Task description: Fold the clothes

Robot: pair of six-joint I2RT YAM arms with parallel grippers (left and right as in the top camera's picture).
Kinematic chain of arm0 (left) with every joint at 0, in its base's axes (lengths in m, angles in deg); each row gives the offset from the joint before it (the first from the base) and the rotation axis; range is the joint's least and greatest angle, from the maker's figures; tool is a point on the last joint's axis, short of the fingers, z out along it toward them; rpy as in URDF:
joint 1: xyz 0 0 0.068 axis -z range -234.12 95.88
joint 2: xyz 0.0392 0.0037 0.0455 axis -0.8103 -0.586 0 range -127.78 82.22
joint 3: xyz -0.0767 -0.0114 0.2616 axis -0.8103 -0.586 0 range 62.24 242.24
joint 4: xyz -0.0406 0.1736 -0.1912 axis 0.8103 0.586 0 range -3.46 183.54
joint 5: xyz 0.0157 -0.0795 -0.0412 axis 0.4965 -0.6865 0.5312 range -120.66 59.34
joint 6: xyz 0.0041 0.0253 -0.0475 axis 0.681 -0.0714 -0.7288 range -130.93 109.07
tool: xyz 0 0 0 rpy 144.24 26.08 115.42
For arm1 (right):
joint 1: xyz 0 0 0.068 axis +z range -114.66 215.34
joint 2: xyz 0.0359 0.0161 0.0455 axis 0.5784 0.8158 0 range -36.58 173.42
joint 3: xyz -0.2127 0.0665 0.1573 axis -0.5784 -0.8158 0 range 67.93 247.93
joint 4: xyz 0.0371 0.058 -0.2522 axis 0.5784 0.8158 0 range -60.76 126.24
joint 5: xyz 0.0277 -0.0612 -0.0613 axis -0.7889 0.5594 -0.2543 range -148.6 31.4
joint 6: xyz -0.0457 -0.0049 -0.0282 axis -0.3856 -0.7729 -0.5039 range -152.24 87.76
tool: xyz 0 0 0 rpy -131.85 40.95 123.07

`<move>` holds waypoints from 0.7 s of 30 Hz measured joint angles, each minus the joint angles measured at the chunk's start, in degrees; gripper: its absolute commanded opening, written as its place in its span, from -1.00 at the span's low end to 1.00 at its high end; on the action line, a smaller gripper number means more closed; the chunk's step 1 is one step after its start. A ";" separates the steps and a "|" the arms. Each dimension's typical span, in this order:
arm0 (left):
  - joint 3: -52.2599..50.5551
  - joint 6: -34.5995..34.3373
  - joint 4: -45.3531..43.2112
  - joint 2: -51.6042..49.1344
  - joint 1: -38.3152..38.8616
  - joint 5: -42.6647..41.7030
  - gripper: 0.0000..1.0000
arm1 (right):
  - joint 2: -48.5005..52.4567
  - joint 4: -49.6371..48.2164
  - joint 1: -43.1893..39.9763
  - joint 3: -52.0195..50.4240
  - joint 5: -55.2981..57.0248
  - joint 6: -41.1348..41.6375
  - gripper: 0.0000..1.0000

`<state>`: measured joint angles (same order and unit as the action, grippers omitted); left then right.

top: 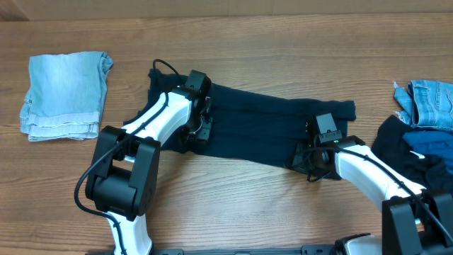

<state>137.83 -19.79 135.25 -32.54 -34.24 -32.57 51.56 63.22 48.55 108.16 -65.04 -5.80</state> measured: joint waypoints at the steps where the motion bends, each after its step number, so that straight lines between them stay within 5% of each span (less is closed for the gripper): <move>1: 0.00 0.00 -0.02 0.00 0.00 -0.02 -0.17 | 0.00 0.52 0.00 0.04 0.00 0.50 -0.92; 10: 0.02 0.00 -0.09 0.00 0.00 -0.20 -0.17 | -0.57 14.82 0.04 1.49 2.64 13.92 -0.92; 14: 0.17 0.02 0.22 -0.02 -0.02 0.04 -0.30 | -0.90 12.09 0.07 1.36 3.43 10.71 -0.92; 21: 18.80 0.02 17.73 -2.36 -0.07 0.50 -0.09 | -11.26 16.87 0.07 7.32 3.93 4.70 -0.81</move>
<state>156.63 -19.77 152.97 -34.90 -34.31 -32.07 40.30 80.09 48.62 115.48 -61.10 -1.10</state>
